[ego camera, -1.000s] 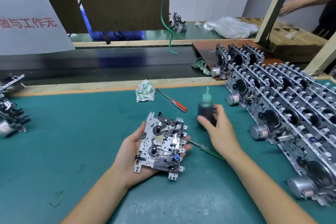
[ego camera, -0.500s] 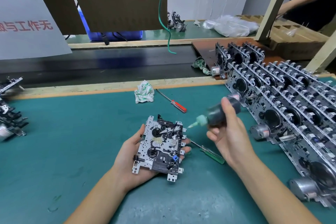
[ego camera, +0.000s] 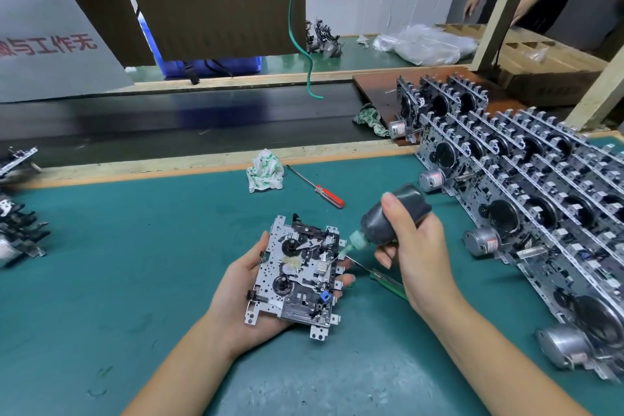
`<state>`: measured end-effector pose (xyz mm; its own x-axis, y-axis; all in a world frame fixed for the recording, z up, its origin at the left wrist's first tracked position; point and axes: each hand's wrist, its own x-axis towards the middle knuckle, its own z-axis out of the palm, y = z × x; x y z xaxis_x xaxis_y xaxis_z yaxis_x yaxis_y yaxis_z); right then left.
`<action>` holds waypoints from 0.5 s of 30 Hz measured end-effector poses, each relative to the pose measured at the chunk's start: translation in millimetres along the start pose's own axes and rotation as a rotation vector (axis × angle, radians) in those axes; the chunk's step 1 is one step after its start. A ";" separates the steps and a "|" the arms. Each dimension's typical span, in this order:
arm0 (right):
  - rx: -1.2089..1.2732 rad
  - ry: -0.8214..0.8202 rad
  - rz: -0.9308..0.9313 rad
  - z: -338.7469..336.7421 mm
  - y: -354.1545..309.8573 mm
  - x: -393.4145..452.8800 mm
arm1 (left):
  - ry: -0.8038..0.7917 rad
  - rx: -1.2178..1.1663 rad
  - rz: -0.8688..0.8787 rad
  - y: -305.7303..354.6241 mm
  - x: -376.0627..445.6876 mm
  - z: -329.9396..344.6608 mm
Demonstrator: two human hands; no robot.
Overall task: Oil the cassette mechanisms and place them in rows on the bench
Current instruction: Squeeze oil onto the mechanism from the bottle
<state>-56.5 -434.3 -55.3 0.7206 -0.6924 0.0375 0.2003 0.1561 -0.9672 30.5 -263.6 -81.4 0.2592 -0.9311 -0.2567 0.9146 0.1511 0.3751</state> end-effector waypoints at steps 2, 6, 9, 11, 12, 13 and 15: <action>-0.006 -0.004 -0.004 0.0 0.3 0.3 | 0.018 -0.008 -0.012 -0.2 0.9 -1.8; -0.015 -0.006 -0.023 -1.2 0.9 1.0 | 0.037 -0.002 -0.016 -0.6 2.2 -4.1; -0.018 -0.014 -0.041 -1.4 1.4 1.1 | 0.030 0.010 -0.012 -0.3 1.9 -3.3; -0.014 -0.021 -0.053 -1.3 1.7 0.7 | 0.020 0.015 -0.009 -0.2 1.1 -3.1; -0.010 -0.023 -0.055 -1.3 2.0 0.5 | 0.016 0.014 -0.009 -0.2 0.8 -2.7; -0.006 -0.023 -0.056 -1.3 2.3 0.4 | 0.015 0.013 -0.008 -0.1 0.4 -2.1; -0.007 -0.021 -0.062 -1.3 2.4 0.5 | 0.030 0.015 -0.006 -0.5 1.0 -1.5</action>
<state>-56.5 -435.2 -58.0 0.7207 -0.6856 0.1024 0.2400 0.1082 -0.9647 30.8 -264.0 -83.2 0.2631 -0.9215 -0.2858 0.9114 0.1402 0.3870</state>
